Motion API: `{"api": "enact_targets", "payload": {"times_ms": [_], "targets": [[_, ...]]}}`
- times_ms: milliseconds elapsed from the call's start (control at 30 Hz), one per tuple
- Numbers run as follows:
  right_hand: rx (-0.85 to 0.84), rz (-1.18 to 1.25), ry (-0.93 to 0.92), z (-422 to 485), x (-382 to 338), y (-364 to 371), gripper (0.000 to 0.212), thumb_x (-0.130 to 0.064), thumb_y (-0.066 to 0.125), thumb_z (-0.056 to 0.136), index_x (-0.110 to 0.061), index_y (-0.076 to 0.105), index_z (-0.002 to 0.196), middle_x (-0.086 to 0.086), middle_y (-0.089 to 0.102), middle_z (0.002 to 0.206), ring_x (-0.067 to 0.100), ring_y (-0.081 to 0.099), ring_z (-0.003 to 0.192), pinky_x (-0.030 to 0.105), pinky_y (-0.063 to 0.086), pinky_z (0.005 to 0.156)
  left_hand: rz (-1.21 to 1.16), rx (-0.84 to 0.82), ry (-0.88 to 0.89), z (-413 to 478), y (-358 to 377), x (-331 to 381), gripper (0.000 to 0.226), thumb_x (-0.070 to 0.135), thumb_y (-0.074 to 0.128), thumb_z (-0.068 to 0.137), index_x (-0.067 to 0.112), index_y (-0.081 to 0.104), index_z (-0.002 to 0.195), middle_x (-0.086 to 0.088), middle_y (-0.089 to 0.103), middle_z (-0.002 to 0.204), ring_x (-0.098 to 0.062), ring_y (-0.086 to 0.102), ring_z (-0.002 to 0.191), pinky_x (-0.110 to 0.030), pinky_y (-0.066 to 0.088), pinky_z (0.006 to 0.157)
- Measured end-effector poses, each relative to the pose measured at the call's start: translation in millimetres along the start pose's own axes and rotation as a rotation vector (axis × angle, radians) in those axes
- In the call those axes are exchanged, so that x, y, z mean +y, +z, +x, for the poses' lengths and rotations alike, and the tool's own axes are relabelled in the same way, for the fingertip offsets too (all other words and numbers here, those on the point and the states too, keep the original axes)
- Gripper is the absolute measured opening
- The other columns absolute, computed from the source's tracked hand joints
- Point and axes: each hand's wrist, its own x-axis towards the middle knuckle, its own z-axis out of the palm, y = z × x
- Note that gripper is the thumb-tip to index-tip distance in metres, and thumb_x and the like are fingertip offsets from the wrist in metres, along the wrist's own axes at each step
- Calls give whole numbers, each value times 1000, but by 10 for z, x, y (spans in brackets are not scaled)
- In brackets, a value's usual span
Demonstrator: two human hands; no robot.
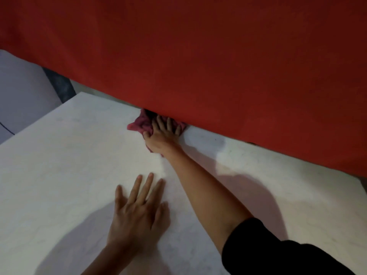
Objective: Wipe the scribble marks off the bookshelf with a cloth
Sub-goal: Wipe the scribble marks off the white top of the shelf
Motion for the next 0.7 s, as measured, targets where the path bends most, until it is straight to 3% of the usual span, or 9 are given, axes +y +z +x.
{"api": "enact_targets", "payload": {"times_ms": [100,200,267,333,433,500,567,700], "targets": [[45,5,18,-264,302,-11,61,-45,29,100,-21,11,153,-6,2,161,22,-2,148,49,-4,115,-3,0,-3,9,-9,6,55,44,33,89,18,59,130,-10,56,136,-33,54,123,-64,38,95],[173,-19,182,-905,1126,-14,69,-57,21,95,-20,14,153,-2,11,161,24,5,148,46,4,118,-25,-32,-20,-20,-12,21,57,44,35,87,20,57,133,-8,53,139,-33,50,127,-65,35,97],[279,-23,375,-1371,1813,-119,74,-62,13,91,-22,15,153,-1,14,160,24,8,147,49,9,117,-27,-51,-36,-24,-1,18,57,45,34,87,21,55,135,-7,52,140,-32,49,129,-63,32,100],[300,67,666,-1814,2408,-300,67,-56,21,96,-24,9,153,-2,9,161,24,5,147,52,6,117,-37,-59,-44,-13,-1,27,58,46,35,86,21,55,134,-7,52,141,-32,49,129,-62,30,101],[296,188,957,-1973,2569,-480,84,-58,12,80,-18,9,154,1,4,161,31,2,146,57,1,114,-26,-79,-50,8,-15,22,58,45,35,86,20,57,133,-6,53,140,-32,50,128,-64,33,98],[375,177,931,-1742,2171,-405,83,-57,16,83,-9,22,151,10,14,159,38,11,144,66,4,111,-17,-83,-49,6,5,4,60,46,33,87,20,55,136,-6,50,142,-31,47,130,-65,32,99],[449,60,712,-1515,1630,-238,71,-52,30,94,-6,31,147,13,25,156,41,21,141,76,8,104,-17,-97,-45,18,17,-27,65,50,26,87,22,48,141,-4,43,147,-30,40,136,-66,26,103],[123,-6,260,-1666,952,123,66,-50,26,98,-20,10,154,-4,3,161,27,-4,147,55,-4,114,-20,-85,-54,9,45,-14,81,59,-1,78,31,19,151,4,14,159,-20,9,148,-57,2,113]]}}
